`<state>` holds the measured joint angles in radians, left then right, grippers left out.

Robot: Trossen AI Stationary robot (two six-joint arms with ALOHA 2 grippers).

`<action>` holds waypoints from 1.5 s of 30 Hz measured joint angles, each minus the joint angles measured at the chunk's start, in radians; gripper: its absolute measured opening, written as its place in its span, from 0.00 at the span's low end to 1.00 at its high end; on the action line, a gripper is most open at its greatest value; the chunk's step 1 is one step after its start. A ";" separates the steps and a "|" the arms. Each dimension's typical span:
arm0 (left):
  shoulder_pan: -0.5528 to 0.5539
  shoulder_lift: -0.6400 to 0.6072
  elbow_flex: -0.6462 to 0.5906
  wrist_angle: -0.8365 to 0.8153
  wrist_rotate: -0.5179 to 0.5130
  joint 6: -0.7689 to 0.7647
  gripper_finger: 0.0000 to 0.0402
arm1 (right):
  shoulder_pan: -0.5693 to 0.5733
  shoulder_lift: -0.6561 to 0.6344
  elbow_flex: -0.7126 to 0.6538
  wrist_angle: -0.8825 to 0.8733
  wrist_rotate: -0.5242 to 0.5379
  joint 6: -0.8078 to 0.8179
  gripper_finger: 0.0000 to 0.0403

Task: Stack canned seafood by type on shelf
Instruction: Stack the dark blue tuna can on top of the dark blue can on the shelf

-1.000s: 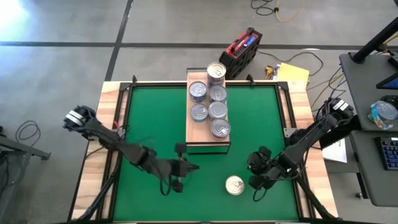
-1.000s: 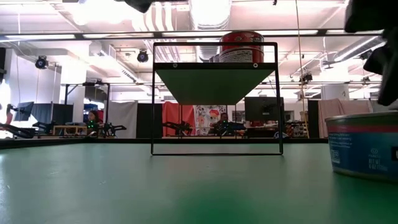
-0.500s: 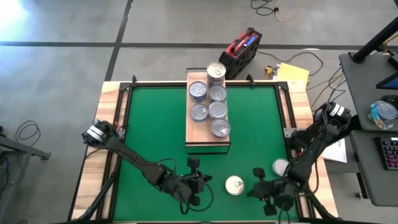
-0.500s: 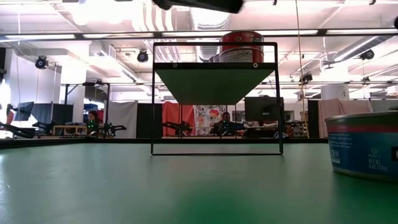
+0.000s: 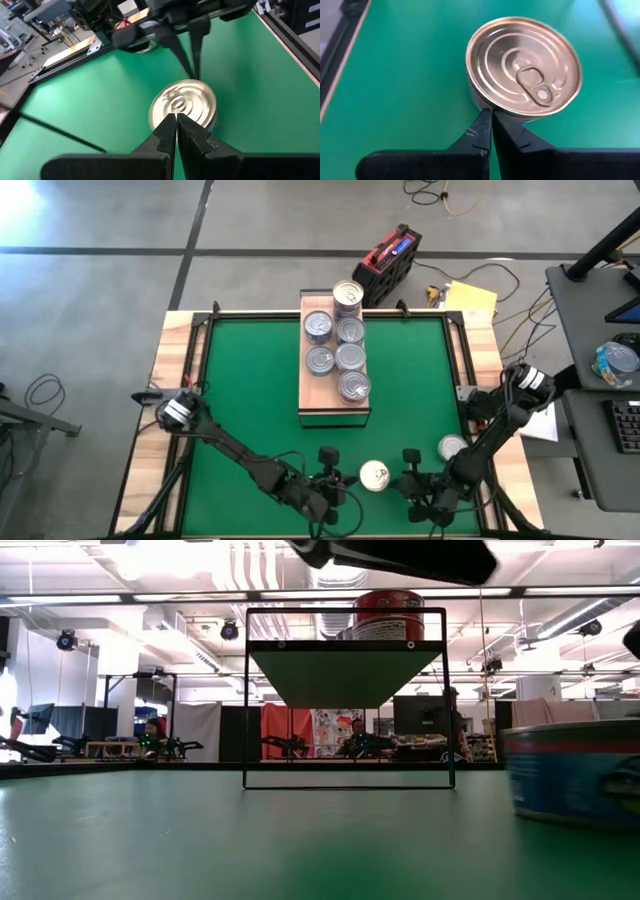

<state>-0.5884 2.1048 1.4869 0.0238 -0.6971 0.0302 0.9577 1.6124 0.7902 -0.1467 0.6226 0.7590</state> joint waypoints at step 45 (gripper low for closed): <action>0.028 0.166 0.048 0.082 0.095 -0.066 0.00 | -0.013 -0.062 0.003 -0.334 0.006 0.875 0.02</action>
<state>-0.5608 2.2704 1.5349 0.1060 -0.6025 -0.0360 0.9448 1.5503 0.7933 -0.4810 0.6289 1.6343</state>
